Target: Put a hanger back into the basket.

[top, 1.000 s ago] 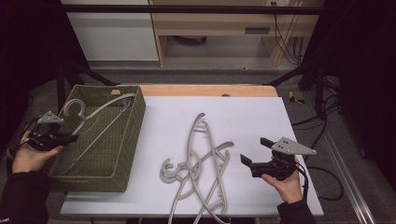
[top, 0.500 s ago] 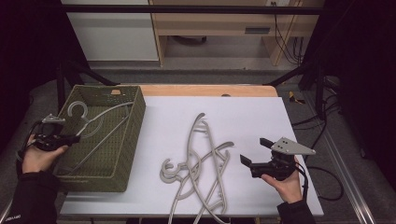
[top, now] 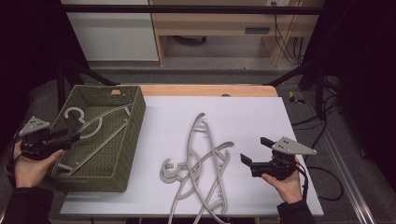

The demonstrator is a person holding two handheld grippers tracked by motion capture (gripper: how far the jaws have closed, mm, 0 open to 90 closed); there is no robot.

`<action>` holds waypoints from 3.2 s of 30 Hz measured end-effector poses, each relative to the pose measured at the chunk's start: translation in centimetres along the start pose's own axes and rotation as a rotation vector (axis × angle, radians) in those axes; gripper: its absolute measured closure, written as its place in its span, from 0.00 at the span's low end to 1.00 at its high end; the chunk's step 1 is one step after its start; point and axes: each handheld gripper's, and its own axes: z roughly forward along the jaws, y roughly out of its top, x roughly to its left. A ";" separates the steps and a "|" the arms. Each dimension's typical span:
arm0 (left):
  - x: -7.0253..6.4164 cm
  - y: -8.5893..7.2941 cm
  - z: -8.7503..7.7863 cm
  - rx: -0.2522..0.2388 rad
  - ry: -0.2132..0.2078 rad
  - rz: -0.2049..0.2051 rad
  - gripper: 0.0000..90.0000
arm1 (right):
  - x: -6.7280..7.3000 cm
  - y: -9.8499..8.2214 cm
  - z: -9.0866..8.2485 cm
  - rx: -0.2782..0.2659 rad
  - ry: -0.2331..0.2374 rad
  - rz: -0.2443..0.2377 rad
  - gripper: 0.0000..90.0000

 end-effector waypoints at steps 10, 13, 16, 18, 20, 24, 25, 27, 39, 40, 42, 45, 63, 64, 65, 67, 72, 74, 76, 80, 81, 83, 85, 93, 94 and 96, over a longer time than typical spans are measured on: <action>-6.9 0.0 -1.0 -0.192 -0.154 -0.004 0.30 | 0.0 0.1 -0.2 -0.009 -0.003 0.011 0.06; -8.9 -0.2 -1.1 -0.221 -0.194 0.008 0.25 | 0.0 0.1 -0.3 -0.008 -0.002 0.011 0.06; -10.6 -0.1 -1.0 -0.230 -0.203 0.051 0.22 | 0.1 0.1 -0.3 -0.009 -0.005 0.011 0.06; -11.4 -0.2 -0.9 -0.235 -0.219 0.072 0.20 | 0.0 0.0 -0.4 -0.002 -0.006 0.002 0.06; -12.2 -0.3 -0.5 -0.225 -0.243 0.086 0.16 | 0.1 0.0 -0.5 -0.008 -0.011 0.016 0.06; -13.3 -0.8 0.1 -0.208 -0.264 0.112 0.14 | 0.1 -0.2 -0.6 -0.004 -0.015 0.016 0.06; -13.5 -0.9 0.3 -0.203 -0.268 0.114 0.13 | 0.1 -0.2 -0.6 -0.002 -0.012 0.013 0.05; -13.8 -1.2 0.6 -0.195 -0.278 0.105 0.12 | 0.1 -0.1 -0.7 -0.001 -0.009 0.007 0.05; -14.6 -1.8 1.6 -0.164 -0.294 0.114 0.11 | 2.5 1.2 -0.1 0.078 -0.015 0.010 0.08; -14.6 -1.8 1.6 -0.166 -0.295 0.115 0.11 | 2.8 1.3 0.0 0.085 -0.007 0.000 0.08; -14.6 -1.8 1.6 -0.162 -0.302 0.118 0.11 | 3.5 1.6 0.3 0.095 -0.001 -0.007 0.09; -14.5 -1.8 1.5 -0.165 -0.303 0.116 0.10 | 4.6 1.9 0.8 0.117 0.016 -0.019 0.09; -14.2 -1.7 1.2 -0.160 -0.293 0.121 0.09 | 11.3 0.9 6.7 0.375 0.077 -0.123 0.21; -14.2 -1.6 1.2 -0.159 -0.294 0.122 0.09 | 11.5 0.7 7.0 0.382 0.083 -0.121 0.22; -14.2 -1.6 1.2 -0.158 -0.295 0.123 0.09 | 11.9 0.4 7.5 0.396 0.095 -0.120 0.22; -14.2 -1.6 1.1 -0.158 -0.295 0.125 0.09 | 12.4 -0.1 8.1 0.407 0.100 -0.106 0.24; -14.3 -1.7 1.2 -0.152 -0.297 0.124 0.09 | 12.8 -1.6 9.4 0.450 0.113 -0.097 0.32; -14.3 -1.7 1.2 -0.153 -0.297 0.124 0.09 | 13.0 -2.3 9.8 0.480 0.121 -0.091 0.35; -14.3 -1.6 1.1 -0.153 -0.296 0.128 0.09 | 13.3 -2.9 10.1 0.508 0.126 -0.086 0.37; -14.4 -1.7 1.2 -0.149 -0.299 0.127 0.09 | 13.6 -3.9 10.5 0.560 0.126 -0.075 0.46; -14.4 -1.7 1.3 -0.148 -0.299 0.127 0.09 | 13.6 -4.1 10.7 0.569 0.128 -0.069 0.48; -14.5 -1.7 1.4 -0.144 -0.299 0.130 0.09 | 13.7 -4.4 10.8 0.595 0.123 -0.066 0.52; -14.5 -1.7 1.3 -0.144 -0.299 0.129 0.09 | 13.8 -4.6 10.9 0.608 0.129 -0.063 0.55; -14.5 -1.7 1.3 -0.142 -0.298 0.131 0.09 | 13.9 -5.3 11.4 0.652 0.158 -0.074 0.70; -14.5 -1.7 1.4 -0.142 -0.299 0.132 0.09 | 13.9 -5.2 11.3 0.655 0.162 -0.067 0.74; -14.5 -1.7 1.3 -0.141 -0.298 0.132 0.09 | 13.7 -5.2 11.3 0.662 0.180 -0.060 0.79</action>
